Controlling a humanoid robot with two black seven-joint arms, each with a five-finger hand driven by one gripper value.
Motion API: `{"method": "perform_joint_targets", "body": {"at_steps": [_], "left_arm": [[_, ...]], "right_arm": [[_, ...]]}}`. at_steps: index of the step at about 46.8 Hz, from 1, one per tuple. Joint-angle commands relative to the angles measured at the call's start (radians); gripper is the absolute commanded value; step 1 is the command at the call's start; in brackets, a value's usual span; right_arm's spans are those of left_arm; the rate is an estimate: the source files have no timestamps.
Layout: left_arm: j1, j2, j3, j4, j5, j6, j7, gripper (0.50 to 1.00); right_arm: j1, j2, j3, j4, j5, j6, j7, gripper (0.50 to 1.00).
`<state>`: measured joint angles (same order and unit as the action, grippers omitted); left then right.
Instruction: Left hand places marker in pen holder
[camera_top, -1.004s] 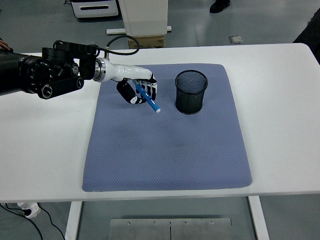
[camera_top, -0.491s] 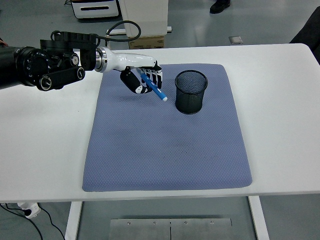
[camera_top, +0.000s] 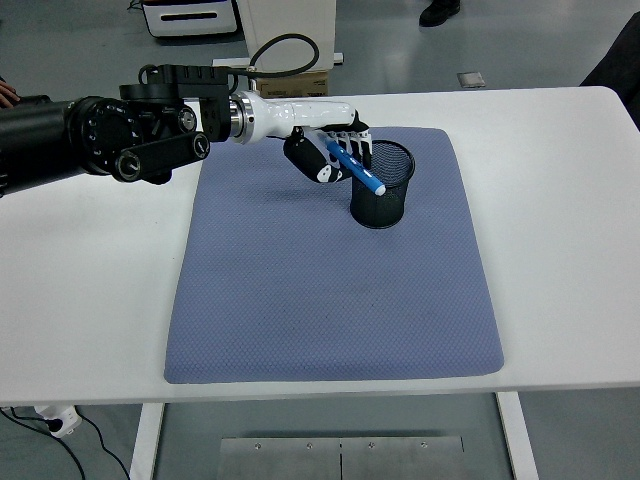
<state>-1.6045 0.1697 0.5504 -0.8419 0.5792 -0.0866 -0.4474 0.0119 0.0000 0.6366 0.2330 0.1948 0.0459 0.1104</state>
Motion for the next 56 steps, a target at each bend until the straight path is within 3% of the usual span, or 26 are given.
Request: {"method": "perform_joint_targets", "body": {"at_steps": [1,19,45,56], "left_arm": [[0.009,-0.016,-0.021,0.007,-0.007,-0.001,0.001,0.500],[0.014,-0.058,-0.070,0.017,-0.090,0.007,0.006,0.500],[0.146,-0.108,-0.181,0.076,-0.271,0.025,0.006,0.500],[0.192,-0.119,-0.211,0.083,-0.335,0.077,0.006,0.500]], "right_arm": [[0.000,0.000,0.000,0.000,0.000,-0.001,0.000,1.000],[-0.001,0.000,0.000,0.000,0.000,0.000,0.000,1.000],[-0.001,0.000,0.000,0.000,0.000,0.000,0.000,1.000],[0.000,0.000,0.000,0.000,0.000,0.000,0.000,1.000]]}}
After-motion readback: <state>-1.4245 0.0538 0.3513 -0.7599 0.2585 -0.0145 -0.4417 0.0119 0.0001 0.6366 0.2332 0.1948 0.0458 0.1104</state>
